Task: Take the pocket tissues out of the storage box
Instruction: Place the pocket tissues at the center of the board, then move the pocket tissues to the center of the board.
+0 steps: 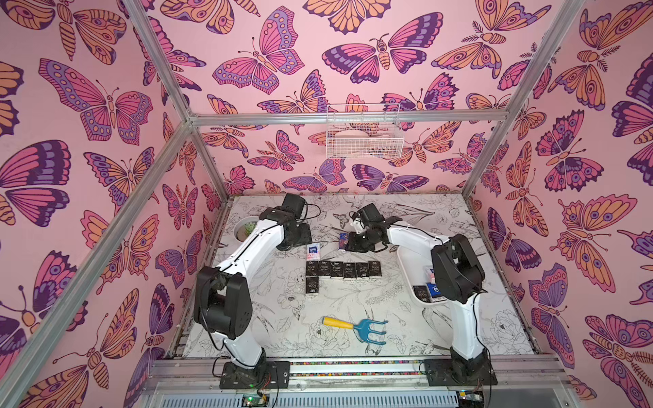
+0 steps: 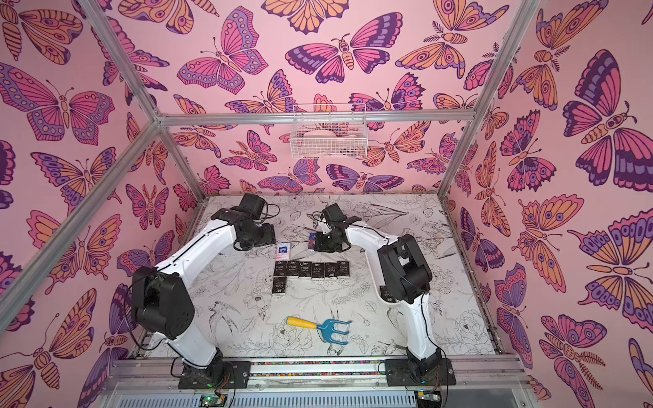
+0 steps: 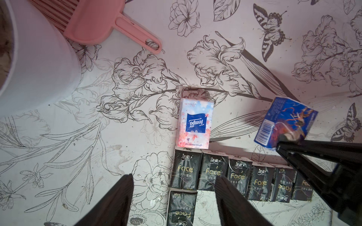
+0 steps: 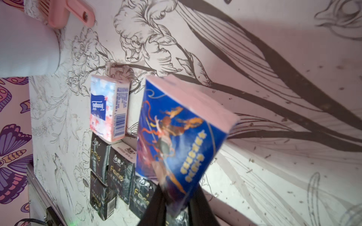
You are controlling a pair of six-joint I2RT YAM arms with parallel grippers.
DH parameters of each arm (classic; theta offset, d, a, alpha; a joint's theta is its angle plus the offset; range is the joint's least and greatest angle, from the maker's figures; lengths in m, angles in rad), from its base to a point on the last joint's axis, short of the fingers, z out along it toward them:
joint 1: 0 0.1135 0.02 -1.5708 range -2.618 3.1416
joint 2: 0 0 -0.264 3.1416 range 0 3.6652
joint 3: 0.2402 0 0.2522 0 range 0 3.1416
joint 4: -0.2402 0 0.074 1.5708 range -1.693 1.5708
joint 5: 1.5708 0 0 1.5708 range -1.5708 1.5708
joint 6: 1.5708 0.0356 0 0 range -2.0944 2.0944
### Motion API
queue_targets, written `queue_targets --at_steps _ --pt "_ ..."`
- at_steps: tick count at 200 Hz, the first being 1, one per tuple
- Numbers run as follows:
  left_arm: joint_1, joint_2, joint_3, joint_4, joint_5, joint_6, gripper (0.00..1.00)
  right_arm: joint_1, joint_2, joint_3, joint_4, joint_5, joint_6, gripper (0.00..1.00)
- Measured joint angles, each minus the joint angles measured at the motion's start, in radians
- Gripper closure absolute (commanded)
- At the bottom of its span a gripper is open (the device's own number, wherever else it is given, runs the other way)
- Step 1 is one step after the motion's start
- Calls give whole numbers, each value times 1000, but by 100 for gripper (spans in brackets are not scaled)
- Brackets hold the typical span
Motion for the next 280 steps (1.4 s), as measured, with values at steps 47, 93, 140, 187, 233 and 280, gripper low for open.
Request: queue_targets --at_steps 47,93,140,187,233,280 --pt "0 0 0 0 0 -3 28 1 32 13 -19 -8 -16 65" --pt "0 0 0 0 0 -3 28 1 31 32 -48 5 -26 54" --pt "0 0 0 0 1 -3 28 0 26 32 -53 35 -13 52" --pt "0 0 0 0 9 0 28 -13 26 35 -21 66 42 53" --pt "0 0 0 0 12 1 28 -20 57 58 14 72 73 63" --pt "0 0 0 0 12 1 28 -20 99 68 36 57 83 67"
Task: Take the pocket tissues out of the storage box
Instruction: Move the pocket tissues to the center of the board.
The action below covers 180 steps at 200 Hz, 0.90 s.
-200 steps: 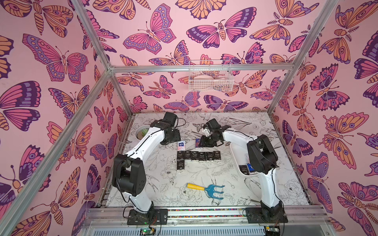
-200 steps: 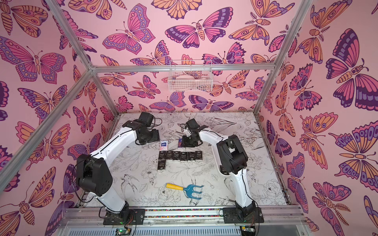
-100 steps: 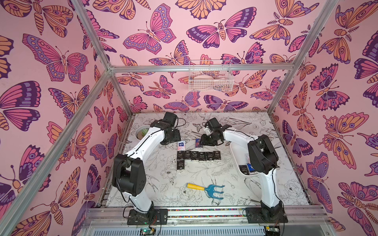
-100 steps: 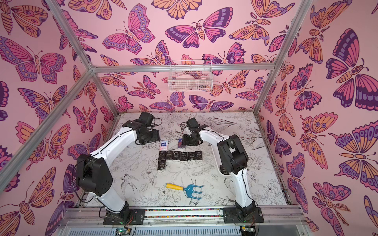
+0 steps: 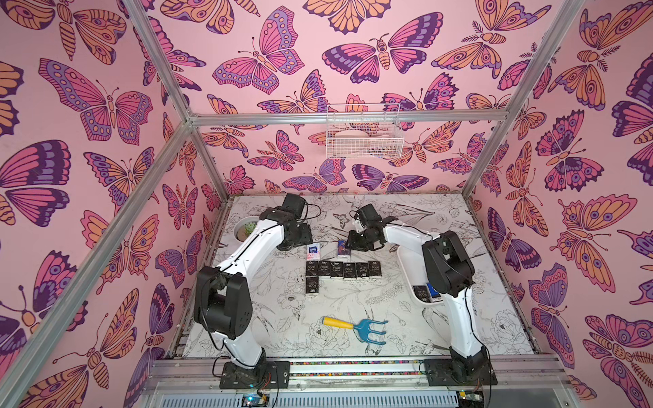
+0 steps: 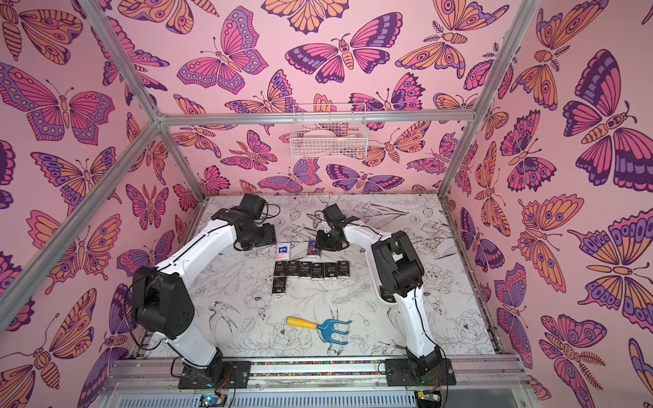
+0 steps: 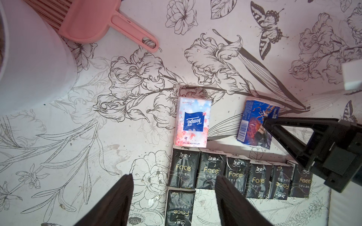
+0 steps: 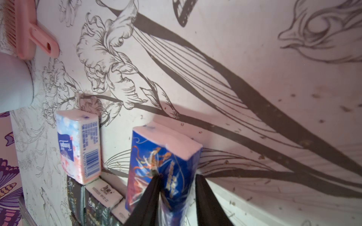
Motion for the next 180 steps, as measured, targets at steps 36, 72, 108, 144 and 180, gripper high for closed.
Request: queue_targets --at_steps 36,72,108,144,180 --pt "0 0 0 0 0 0 28 6 3 2 8 0 9 68" --pt "0 0 0 0 0 0 28 27 20 27 12 -3 11 67" --pt "0 0 0 0 0 0 28 48 25 31 23 -5 12 68" --pt "0 0 0 0 0 0 28 56 28 35 24 -5 16 67" --pt "0 0 0 0 0 0 28 62 40 51 31 -5 37 67"
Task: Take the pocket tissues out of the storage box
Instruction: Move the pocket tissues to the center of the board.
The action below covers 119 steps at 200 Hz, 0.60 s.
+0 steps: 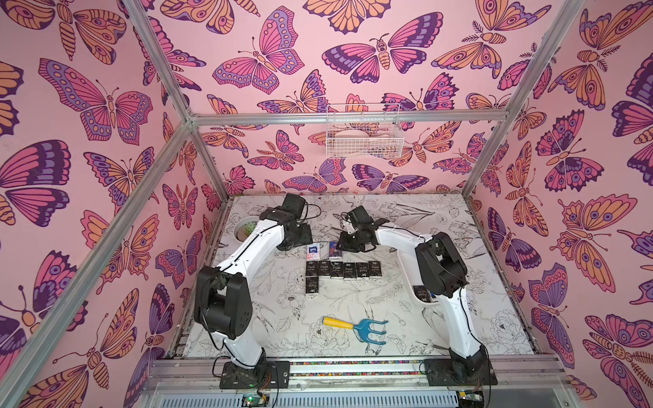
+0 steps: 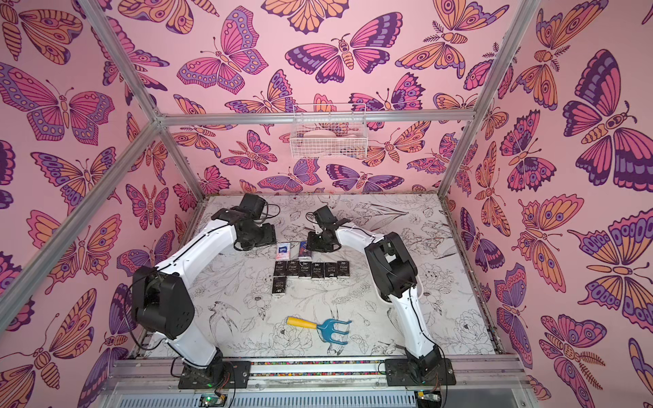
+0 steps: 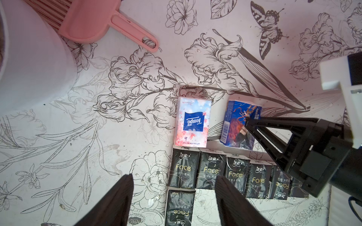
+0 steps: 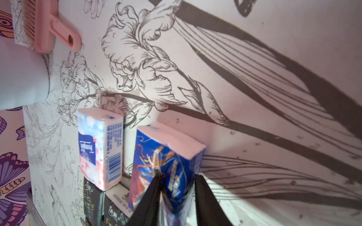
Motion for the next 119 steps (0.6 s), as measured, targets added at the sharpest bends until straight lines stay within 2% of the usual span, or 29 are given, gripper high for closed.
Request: queue_targets --at_steps 119 --pt "0 0 0 0 0 0 28 39 42 57 18 -8 19 67"
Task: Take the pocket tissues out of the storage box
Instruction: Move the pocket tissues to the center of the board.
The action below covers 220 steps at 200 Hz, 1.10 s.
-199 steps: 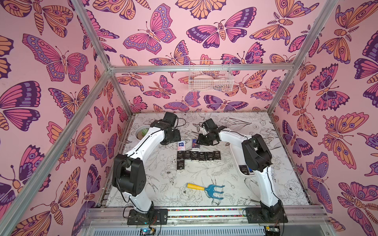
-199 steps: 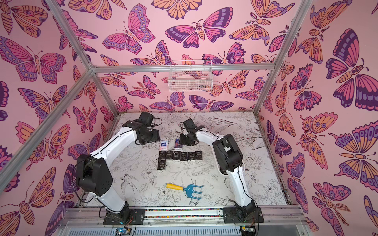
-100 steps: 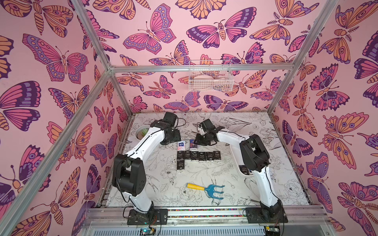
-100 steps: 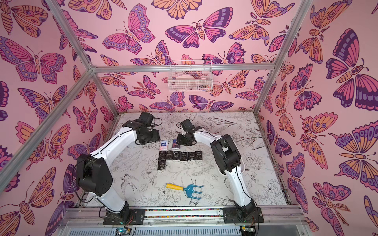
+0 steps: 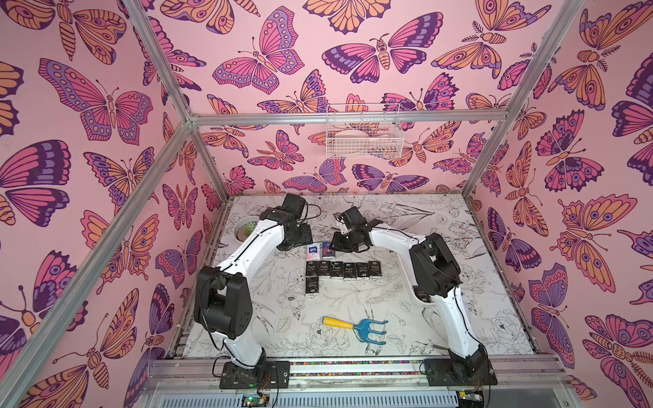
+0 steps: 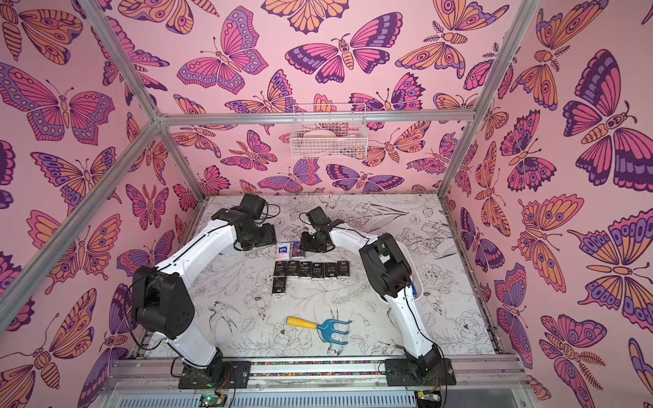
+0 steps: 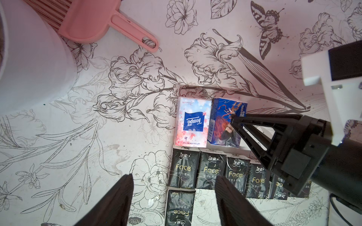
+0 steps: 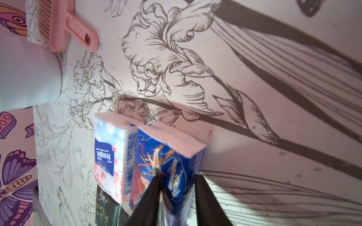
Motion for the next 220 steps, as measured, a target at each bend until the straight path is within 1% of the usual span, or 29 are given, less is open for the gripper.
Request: queue_targets --at_steps 103,118,130,143,168,220 --pt "0 6 0 0 0 0 28 13 1 0 3 -17 4 66" --pt "0 6 0 0 0 0 28 13 1 0 3 -17 4 64" --pt "0 6 0 0 0 0 28 13 1 0 3 -17 4 58" --pt "0 6 0 0 0 0 28 13 1 0 3 -16 4 55" --pt "0 6 0 0 0 0 28 12 1 0 4 -16 7 51" --pt "0 6 0 0 0 0 28 -9 -6 0 -3 -9 11 45"
